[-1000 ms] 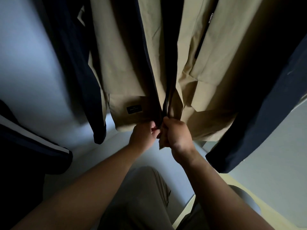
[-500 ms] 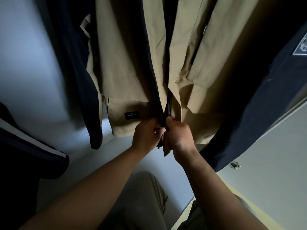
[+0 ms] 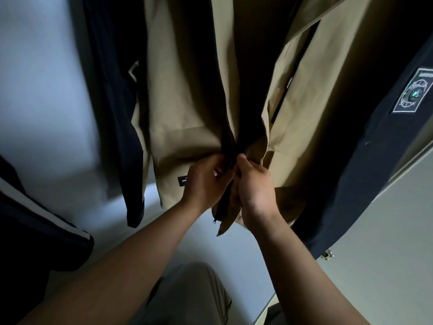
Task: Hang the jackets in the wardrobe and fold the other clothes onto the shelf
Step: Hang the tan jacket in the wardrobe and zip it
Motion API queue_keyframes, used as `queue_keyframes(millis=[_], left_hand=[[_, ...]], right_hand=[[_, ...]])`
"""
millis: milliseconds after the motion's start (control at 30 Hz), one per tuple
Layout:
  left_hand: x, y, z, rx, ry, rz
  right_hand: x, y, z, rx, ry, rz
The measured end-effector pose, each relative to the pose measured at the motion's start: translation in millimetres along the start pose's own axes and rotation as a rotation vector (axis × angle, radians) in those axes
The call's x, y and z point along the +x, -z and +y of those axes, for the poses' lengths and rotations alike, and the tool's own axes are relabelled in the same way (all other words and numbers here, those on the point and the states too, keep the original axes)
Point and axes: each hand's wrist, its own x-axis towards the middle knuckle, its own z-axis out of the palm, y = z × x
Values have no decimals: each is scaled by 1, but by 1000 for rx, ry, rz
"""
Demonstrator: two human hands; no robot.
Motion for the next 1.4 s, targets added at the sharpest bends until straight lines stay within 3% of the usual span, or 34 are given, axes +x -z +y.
queue_keyframes(millis=[133,333,400,600,767,1033,1167,1400], left_hand=[[1,4,7,18,-51,31],[15,19,17,57,-78,-1],[23,24,26,100,-107,-16],[49,32,61,-16,-192,158],[54,37,62,-66,-175,160],[71,46,90,-46,-255,186],[73,43,86,-43,-220,217],[103,65,128,-68,-215,222]], right_hand=[[-2,0,-18,-17,-34,-1],[-4,-7,-65,-33,172,2],[-7,-6,-69,1,165,18],[-12,-10,-77,74,92,-46],[-9,-11,-121,8,184,24],[-23,-18,-137,187,165,-23],[-23,-15,-180,-84,372,-32],[-24,-13,-193,54,297,-12]])
